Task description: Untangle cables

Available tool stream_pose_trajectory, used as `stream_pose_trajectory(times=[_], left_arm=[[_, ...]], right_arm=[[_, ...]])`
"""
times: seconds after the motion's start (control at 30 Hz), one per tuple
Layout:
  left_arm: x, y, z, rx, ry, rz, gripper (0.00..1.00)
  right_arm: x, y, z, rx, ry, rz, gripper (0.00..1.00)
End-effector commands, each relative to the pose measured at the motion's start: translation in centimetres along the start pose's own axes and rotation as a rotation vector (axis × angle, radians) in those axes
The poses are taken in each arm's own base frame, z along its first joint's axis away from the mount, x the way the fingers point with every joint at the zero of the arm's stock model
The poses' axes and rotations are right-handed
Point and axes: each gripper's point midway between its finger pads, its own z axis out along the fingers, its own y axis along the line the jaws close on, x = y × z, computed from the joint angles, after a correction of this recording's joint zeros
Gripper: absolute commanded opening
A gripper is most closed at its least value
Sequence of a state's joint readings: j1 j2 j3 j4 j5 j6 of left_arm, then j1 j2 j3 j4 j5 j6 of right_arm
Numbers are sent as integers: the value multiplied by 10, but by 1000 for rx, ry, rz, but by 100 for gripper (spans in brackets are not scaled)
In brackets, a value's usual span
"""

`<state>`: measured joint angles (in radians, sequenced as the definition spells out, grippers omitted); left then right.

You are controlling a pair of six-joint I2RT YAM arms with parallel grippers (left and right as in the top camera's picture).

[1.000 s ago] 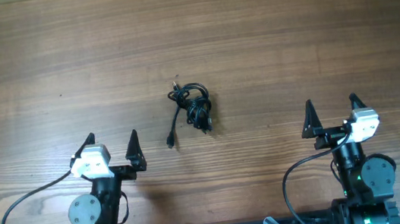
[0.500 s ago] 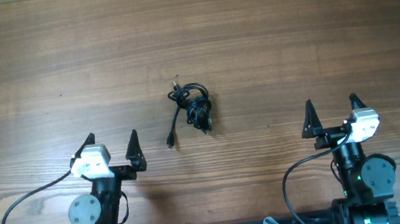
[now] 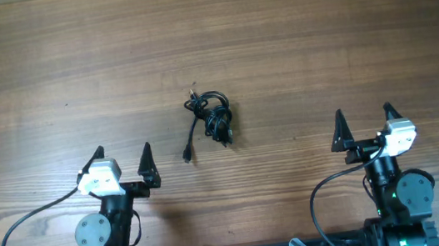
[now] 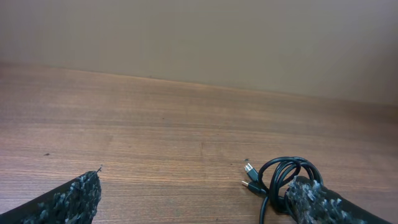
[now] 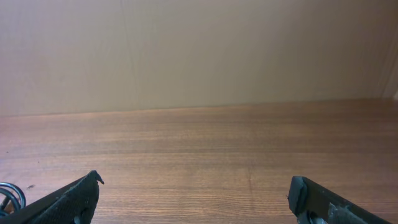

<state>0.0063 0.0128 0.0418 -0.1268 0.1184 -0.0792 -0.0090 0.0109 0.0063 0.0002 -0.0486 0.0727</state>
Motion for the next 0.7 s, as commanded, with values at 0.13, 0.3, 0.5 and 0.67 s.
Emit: stream_pose_trajectory(times=[0.13,0.3,0.5,0.67], left_arm=[[3,-2,0,14,2,20,100],[2,-2,0,15,-1,20,100],[2,-2,0,15,-1,19,100],[-4,-6,-1,31,-8,21,100]], right_arm=[[-1,2,0,-14,-6,-18,100],[-2,11,-1,-63,-5,93,100],[-4,51,-8,-297,19,200,100],[-5,70,-15,-412,51,153,100]])
